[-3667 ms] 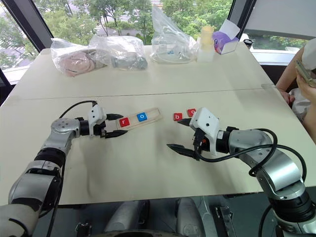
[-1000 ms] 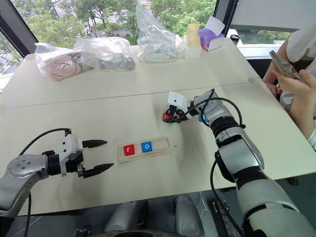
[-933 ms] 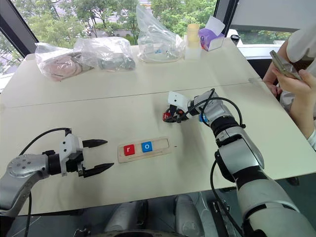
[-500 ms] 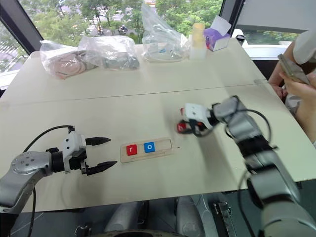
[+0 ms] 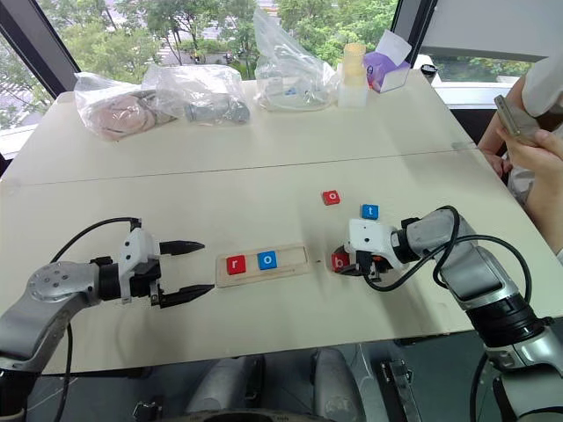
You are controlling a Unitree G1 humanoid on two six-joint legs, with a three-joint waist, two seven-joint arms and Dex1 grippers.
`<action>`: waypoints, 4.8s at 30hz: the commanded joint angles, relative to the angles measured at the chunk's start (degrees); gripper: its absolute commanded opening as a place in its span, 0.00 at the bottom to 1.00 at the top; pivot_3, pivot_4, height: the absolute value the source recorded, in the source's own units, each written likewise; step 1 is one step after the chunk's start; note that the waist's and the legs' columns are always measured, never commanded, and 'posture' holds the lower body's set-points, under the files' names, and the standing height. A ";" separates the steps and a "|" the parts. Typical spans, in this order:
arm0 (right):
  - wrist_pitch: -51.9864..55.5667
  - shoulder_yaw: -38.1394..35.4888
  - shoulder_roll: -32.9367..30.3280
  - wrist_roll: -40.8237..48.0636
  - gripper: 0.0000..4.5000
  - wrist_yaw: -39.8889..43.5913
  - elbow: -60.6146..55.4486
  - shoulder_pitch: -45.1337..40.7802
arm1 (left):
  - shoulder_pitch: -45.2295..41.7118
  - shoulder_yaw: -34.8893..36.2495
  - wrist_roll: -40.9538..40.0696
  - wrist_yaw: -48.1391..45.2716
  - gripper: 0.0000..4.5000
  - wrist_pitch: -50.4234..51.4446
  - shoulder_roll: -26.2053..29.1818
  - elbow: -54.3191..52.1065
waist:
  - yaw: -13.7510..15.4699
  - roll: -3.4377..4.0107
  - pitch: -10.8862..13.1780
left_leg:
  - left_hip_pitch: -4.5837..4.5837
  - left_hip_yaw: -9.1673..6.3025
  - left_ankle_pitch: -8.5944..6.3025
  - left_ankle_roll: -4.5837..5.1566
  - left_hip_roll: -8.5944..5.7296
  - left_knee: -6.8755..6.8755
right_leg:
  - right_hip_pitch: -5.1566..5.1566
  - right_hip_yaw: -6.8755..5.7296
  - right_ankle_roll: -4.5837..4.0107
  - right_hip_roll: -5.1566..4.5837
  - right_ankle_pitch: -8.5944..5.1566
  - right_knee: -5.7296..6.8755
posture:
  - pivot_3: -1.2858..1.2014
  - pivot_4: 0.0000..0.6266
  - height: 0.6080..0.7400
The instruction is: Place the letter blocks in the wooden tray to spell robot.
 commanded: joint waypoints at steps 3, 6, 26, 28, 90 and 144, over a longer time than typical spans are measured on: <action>-4.27 0.91 0.18 -2.12 0.26 -1.21 3.22 -2.72 | -1.43 -0.56 -0.56 0.99 1.00 1.27 -0.85 -2.22 | -0.03 0.00 0.00 | 0.00 0.00 0.00 0.00 0.00 0.00 | 0.00 0.00 0.01 0.00 0.00 0.00 | 0.52 0.24 1.00; -4.53 0.93 0.19 -1.93 0.57 -1.05 3.68 -3.01 | -1.06 -0.60 -0.58 1.51 1.00 1.65 -1.15 -3.02 | -0.04 0.00 0.00 | 0.00 0.00 0.00 0.00 0.00 0.00 | 0.00 0.00 0.00 0.00 0.00 0.01 | 0.52 0.24 1.00; 49.15 -21.35 15.09 12.67 0.99 -31.47 -30.60 13.23 | 3.19 -1.28 1.32 -1.64 1.00 -7.28 -2.34 3.59 | 1.22 -0.05 -0.05 | -0.06 -0.02 0.00 0.00 0.01 -0.03 | -0.07 0.03 -0.05 -0.08 -0.02 -0.01 | 0.52 0.24 1.00; 44.93 -19.22 12.19 12.50 0.99 -30.26 -31.50 14.37 | 2.53 -1.59 1.54 -2.06 1.00 -7.70 -2.44 4.51 | 1.24 -0.03 -0.05 | -0.07 0.00 0.00 0.00 0.00 -0.01 | -0.06 0.01 -0.04 -0.09 -0.02 -0.03 | 0.52 0.24 1.00; 4.50 11.82 12.81 -1.26 0.24 0.42 7.86 -14.56 | 5.78 -0.31 0.83 0.06 1.00 -5.12 -1.84 -1.93 | -0.12 -0.19 -0.02 | 0.06 0.01 0.00 0.00 0.03 -0.01 | 0.04 -0.04 -0.05 -0.04 0.04 -0.05 | 0.52 0.24 1.00; -1.35 9.92 14.91 -4.69 0.99 -4.67 12.55 -16.28 | 5.01 -0.51 0.73 0.98 1.00 -3.94 -2.19 -2.24 | -0.18 -0.19 -0.02 | 0.04 0.01 0.00 0.00 0.02 -0.04 | -0.01 -0.03 -0.04 0.00 0.04 -0.02 | 0.52 0.24 1.00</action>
